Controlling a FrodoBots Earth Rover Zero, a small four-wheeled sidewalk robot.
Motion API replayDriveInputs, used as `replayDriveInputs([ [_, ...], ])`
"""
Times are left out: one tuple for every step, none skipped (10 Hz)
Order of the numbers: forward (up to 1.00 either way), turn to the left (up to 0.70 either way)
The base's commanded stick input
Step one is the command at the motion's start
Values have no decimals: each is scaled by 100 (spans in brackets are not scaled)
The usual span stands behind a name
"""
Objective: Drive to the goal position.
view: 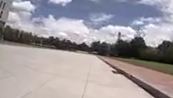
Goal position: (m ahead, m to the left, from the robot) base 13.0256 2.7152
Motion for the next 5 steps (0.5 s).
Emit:
replayDriveInputs([
  [70, 0],
  [70, 0],
  [70, 0],
  [70, 0],
  [70, 0],
])
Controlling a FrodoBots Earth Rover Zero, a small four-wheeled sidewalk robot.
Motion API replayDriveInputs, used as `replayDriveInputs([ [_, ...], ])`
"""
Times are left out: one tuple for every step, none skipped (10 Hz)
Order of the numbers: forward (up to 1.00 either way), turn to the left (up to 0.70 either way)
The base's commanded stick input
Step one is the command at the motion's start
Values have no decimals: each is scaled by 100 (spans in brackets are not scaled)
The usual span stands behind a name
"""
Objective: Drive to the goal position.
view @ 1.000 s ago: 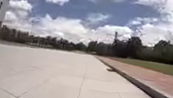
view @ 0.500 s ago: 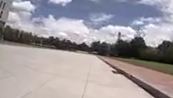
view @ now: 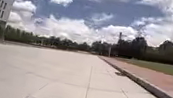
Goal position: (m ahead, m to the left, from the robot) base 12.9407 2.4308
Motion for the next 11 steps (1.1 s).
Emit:
replayDriveInputs([
  [70, 0],
  [70, 0],
  [70, 0],
  [70, 0],
  [70, 0],
  [70, 0],
  [70, 0],
  [70, 0],
  [70, 0],
  [70, 0],
  [70, 0],
])
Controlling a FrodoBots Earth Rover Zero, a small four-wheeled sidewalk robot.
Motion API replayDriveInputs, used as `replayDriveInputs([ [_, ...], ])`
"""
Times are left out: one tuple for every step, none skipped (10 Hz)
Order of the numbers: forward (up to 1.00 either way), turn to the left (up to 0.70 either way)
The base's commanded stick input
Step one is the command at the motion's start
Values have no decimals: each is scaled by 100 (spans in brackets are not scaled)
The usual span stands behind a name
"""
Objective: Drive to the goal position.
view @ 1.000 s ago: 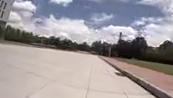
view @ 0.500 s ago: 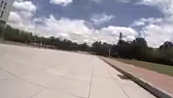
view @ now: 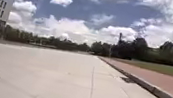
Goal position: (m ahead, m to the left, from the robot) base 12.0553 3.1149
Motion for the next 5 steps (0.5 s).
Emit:
replayDriveInputs([
  [70, 0],
  [70, 0],
  [70, 0],
  [70, 0],
  [70, 0],
])
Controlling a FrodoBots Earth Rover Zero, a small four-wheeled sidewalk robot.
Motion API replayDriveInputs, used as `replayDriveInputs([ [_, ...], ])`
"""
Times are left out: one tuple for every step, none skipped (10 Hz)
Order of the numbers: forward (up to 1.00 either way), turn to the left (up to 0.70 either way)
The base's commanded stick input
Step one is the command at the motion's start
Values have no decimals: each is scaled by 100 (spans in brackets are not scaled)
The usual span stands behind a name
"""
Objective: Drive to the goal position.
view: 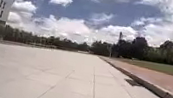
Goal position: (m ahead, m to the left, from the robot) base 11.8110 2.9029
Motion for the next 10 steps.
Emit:
replayDriveInputs([
  [70, 0],
  [70, 0],
  [70, 0],
  [70, 0],
  [70, 0],
  [70, 0],
  [70, 0],
  [70, 0],
  [70, 0],
  [70, 0],
])
